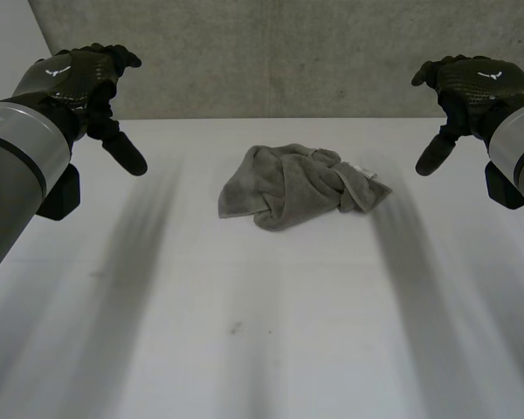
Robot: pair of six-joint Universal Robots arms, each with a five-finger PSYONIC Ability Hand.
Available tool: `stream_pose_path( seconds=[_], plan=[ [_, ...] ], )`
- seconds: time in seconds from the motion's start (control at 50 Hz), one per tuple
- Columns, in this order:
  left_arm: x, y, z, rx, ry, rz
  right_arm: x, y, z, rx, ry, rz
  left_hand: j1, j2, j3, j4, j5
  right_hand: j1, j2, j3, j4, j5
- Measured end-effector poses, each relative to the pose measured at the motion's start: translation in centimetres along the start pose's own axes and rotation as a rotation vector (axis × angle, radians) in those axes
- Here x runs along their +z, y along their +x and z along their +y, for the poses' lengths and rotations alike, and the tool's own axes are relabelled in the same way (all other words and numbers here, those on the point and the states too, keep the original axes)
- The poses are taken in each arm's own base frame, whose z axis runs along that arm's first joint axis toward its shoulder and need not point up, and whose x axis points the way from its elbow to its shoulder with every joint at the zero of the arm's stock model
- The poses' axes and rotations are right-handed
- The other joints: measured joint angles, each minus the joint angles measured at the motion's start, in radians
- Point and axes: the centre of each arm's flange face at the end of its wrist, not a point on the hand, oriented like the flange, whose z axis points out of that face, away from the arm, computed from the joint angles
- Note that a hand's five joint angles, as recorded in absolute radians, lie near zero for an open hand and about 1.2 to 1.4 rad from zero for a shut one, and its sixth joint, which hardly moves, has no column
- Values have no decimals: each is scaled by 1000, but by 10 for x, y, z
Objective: Fold the towel.
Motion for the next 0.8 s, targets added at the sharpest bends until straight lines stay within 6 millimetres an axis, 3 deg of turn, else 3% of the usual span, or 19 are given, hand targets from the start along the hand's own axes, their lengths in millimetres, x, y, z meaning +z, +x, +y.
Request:
stream_pose_path(
  seconds=[0.14,0.24,0.4,0.56,0.68,0.74,0.8],
  plan=[
    [1,-1,0,0,0,-3,10,-7,8,5,-14,-47,0,0,0,0,0,0,0,0,0,0],
    [4,-1,1,-1,2,-6,36,-23,28,10,-36,-135,0,0,0,0,0,0,0,0,0,0],
    [17,0,11,-1,8,-8,99,-68,85,-1,-79,-264,0,0,0,0,0,0,0,0,0,0],
    [36,3,37,10,-42,-10,146,-95,137,-26,-65,-283,0,0,0,0,0,54,28,47,30,61],
    [51,6,62,21,-90,-11,167,-102,172,-57,-57,-247,0,0,0,0,0,434,419,431,410,432],
    [56,6,70,24,-100,-12,168,-106,175,-80,-51,-240,0,0,0,0,0,830,812,798,768,819],
    [59,6,75,24,-102,-12,166,-111,167,-95,-32,-244,0,0,0,0,0,1068,1036,1054,1024,1070]
  ],
)
